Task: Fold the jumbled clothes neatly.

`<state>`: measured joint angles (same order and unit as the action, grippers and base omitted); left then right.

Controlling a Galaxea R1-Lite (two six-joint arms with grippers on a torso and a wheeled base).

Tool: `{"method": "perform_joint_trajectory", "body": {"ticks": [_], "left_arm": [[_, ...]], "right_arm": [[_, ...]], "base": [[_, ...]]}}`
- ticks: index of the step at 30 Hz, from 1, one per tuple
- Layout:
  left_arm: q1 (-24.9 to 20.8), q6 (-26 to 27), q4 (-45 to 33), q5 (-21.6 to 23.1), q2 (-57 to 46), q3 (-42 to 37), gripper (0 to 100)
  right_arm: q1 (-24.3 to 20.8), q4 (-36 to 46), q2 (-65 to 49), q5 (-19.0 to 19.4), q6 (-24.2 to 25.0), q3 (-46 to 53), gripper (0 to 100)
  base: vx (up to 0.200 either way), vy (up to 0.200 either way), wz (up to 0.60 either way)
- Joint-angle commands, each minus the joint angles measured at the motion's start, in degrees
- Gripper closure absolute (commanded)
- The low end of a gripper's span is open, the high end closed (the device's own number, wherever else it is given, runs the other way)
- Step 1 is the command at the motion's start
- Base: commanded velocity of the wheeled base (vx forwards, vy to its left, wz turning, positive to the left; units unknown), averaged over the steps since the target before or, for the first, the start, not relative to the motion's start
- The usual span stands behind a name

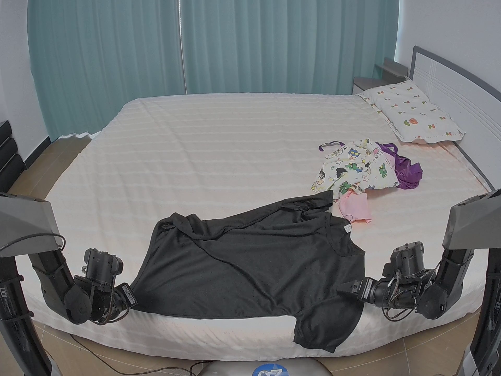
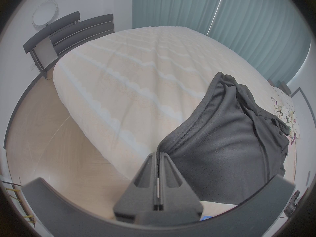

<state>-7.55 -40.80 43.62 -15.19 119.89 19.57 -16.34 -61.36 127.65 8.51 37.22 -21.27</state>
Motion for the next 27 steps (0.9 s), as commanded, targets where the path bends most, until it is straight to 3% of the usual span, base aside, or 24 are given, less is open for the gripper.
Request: {"method": "perform_joint_trajectory", "body": {"ticks": [1,9,17,27], "left_arm": [[0.3,0.0,0.0,0.0,0.1,-0.1,100],[0.3,1.2,-1.3,0.0,0.0,-0.6,100],[0.0,2.3,-4.6,0.0,-0.3,-1.0,100],[-1.1,2.2,-4.8,0.2,0.1,-1.7,100]], "right_arm": [[0.1,0.0,0.3,-0.2,-0.2,0.5,100],[4.9,2.4,-1.8,-0.2,-7.6,2.8,100],[10.2,12.0,-7.8,0.1,-14.1,2.6,100],[10.4,13.1,-5.7,0.4,-15.8,1.7,100]], "base": [[0.000,0.000,0.00],[0.000,0.000,0.00],[0.000,0.000,0.00],[0.000,0.000,0.00]]}}
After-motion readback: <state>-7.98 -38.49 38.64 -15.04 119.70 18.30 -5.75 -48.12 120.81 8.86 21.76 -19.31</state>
